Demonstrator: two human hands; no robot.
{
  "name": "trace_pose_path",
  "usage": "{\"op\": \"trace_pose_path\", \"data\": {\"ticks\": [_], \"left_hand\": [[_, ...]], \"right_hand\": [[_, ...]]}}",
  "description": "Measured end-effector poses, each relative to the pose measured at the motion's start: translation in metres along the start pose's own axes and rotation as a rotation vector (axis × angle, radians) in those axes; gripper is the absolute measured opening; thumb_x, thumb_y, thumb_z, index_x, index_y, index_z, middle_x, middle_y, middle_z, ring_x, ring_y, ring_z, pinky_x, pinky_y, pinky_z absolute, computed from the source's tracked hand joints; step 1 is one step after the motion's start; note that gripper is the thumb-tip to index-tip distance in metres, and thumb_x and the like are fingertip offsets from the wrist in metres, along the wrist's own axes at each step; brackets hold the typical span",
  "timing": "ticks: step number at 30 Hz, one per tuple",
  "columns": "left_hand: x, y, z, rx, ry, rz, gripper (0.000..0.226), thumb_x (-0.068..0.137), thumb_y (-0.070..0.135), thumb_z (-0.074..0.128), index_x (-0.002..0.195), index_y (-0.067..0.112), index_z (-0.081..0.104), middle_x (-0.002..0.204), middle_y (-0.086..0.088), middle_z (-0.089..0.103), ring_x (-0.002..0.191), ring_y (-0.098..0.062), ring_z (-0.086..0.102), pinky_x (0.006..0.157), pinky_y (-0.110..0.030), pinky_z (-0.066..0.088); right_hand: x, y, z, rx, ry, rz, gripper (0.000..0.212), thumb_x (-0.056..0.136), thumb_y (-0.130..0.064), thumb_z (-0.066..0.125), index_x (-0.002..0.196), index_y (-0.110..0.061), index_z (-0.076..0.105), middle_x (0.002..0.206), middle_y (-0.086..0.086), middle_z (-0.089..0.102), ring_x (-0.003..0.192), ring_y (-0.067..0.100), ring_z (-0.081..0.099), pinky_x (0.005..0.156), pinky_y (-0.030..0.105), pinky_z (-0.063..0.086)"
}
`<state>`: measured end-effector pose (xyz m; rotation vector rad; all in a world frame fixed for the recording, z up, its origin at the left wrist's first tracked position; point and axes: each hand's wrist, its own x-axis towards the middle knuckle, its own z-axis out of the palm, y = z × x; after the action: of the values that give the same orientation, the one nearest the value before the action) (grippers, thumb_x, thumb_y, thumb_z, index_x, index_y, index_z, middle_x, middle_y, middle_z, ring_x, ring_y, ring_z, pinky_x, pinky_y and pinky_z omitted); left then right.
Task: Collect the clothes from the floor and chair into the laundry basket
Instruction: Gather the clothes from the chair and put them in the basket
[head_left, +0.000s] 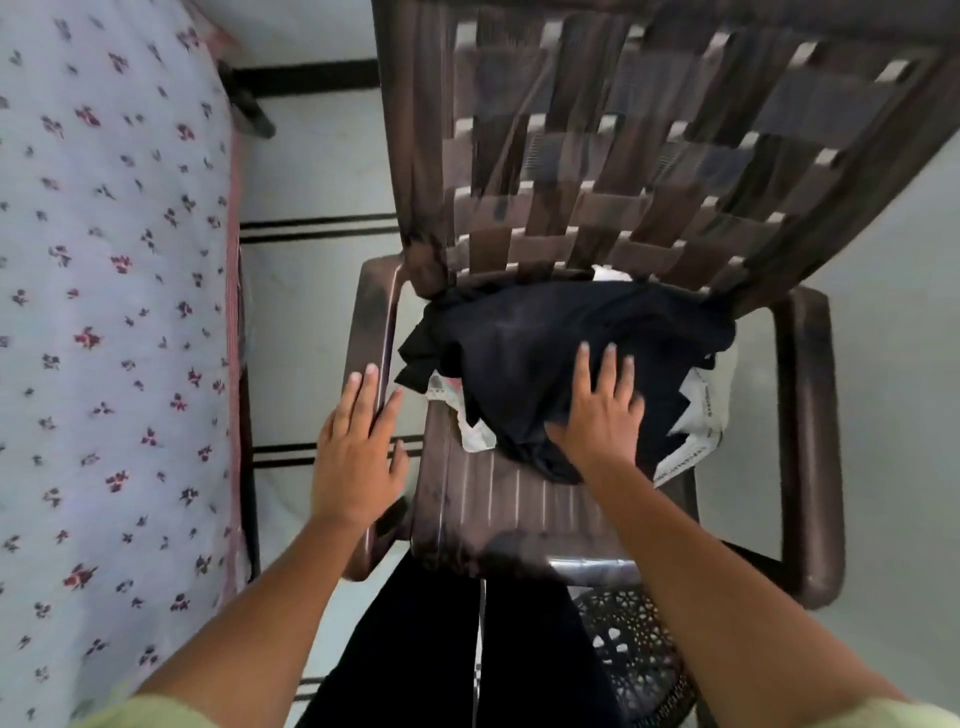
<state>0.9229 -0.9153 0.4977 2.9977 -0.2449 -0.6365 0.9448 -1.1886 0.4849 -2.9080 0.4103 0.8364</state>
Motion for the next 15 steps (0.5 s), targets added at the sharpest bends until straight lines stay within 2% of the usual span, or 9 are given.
{"op": "trace_pose_path", "data": {"ticks": [2, 3, 5, 7, 8, 9, 11, 13, 15], "left_hand": [[0.003, 0.0, 0.004, 0.008, 0.037, 0.01, 0.063, 0.086, 0.032, 0.049, 0.146, 0.02, 0.034, 0.161, -0.011, 0.01, 0.149, -0.029, 0.01, 0.11, -0.047, 0.036], [0.002, -0.001, 0.006, 0.009, 0.038, 0.006, 0.061, 0.087, 0.032, 0.048, 0.145, 0.02, 0.035, 0.161, -0.011, 0.01, 0.149, -0.029, 0.009, 0.11, -0.046, 0.037], [0.002, -0.002, 0.008, -0.006, 0.031, 0.0, 0.059, 0.086, 0.031, 0.046, 0.144, 0.019, 0.039, 0.161, -0.011, 0.012, 0.149, -0.03, 0.011, 0.108, -0.046, 0.039], [0.002, -0.002, 0.01, -0.025, 0.032, -0.005, 0.057, 0.086, 0.03, 0.046, 0.142, 0.019, 0.042, 0.161, -0.011, 0.014, 0.148, -0.03, 0.012, 0.107, -0.046, 0.04], [0.003, -0.002, 0.011, -0.029, 0.037, -0.007, 0.057, 0.085, 0.03, 0.047, 0.141, 0.018, 0.043, 0.161, -0.011, 0.014, 0.148, -0.029, 0.012, 0.107, -0.046, 0.04], [0.003, -0.002, 0.011, -0.033, 0.044, -0.005, 0.057, 0.085, 0.029, 0.048, 0.141, 0.018, 0.044, 0.16, -0.011, 0.014, 0.149, -0.029, 0.011, 0.108, -0.045, 0.039], [0.003, 0.0, 0.011, -0.035, 0.059, 0.0, 0.056, 0.085, 0.028, 0.05, 0.14, 0.018, 0.045, 0.16, -0.011, 0.015, 0.149, -0.028, 0.011, 0.108, -0.044, 0.038], [0.004, -0.001, 0.011, -0.024, 0.07, -0.005, 0.055, 0.086, 0.027, 0.05, 0.139, 0.018, 0.045, 0.16, -0.011, 0.016, 0.149, -0.028, 0.011, 0.109, -0.044, 0.037], [0.003, -0.001, 0.01, -0.023, 0.076, -0.01, 0.054, 0.086, 0.027, 0.05, 0.139, 0.018, 0.045, 0.16, -0.011, 0.016, 0.149, -0.028, 0.011, 0.109, -0.044, 0.036]], "right_hand": [[0.03, -0.012, 0.005, -0.047, 0.085, -0.044, 0.127, 0.068, -0.052, 0.077, 0.152, -0.022, -0.013, 0.161, 0.017, -0.01, 0.148, 0.042, -0.003, 0.114, 0.06, 0.013], [0.045, -0.018, 0.01, -0.076, 0.083, -0.053, 0.132, 0.065, -0.052, 0.079, 0.151, -0.023, -0.017, 0.161, 0.017, -0.013, 0.148, 0.043, -0.001, 0.114, 0.062, 0.009], [0.07, -0.024, 0.023, -0.117, 0.049, -0.048, 0.136, 0.063, -0.051, 0.081, 0.149, -0.024, -0.021, 0.16, 0.019, -0.013, 0.145, 0.044, 0.015, 0.113, 0.064, 0.011], [0.09, -0.026, 0.04, -0.137, 0.0, -0.012, 0.133, 0.067, -0.047, 0.08, 0.149, -0.022, -0.021, 0.16, 0.023, 0.003, 0.134, 0.042, 0.037, 0.111, 0.06, 0.022], [0.097, -0.025, 0.048, -0.16, -0.008, -0.004, 0.124, 0.073, -0.043, 0.076, 0.151, -0.019, -0.017, 0.156, 0.023, 0.017, 0.127, 0.04, 0.044, 0.108, 0.056, 0.028], [0.102, -0.022, 0.056, -0.185, 0.001, -0.006, 0.104, 0.083, -0.034, 0.068, 0.152, -0.013, -0.007, 0.149, 0.022, 0.031, 0.122, 0.038, 0.049, 0.105, 0.052, 0.032], [0.11, -0.012, 0.064, -0.164, 0.009, -0.034, 0.057, 0.093, -0.015, 0.047, 0.147, -0.006, 0.029, 0.133, 0.019, 0.049, 0.112, 0.037, 0.055, 0.101, 0.045, 0.036], [0.115, -0.006, 0.062, -0.064, -0.011, -0.056, 0.037, 0.091, -0.01, 0.045, 0.126, -0.007, 0.056, 0.12, 0.018, 0.058, 0.105, 0.038, 0.059, 0.096, 0.043, 0.037], [0.113, -0.004, 0.05, 0.085, 0.011, -0.045, 0.029, 0.087, -0.013, 0.053, 0.114, -0.006, 0.061, 0.113, 0.019, 0.062, 0.104, 0.04, 0.059, 0.094, 0.045, 0.04]]}}
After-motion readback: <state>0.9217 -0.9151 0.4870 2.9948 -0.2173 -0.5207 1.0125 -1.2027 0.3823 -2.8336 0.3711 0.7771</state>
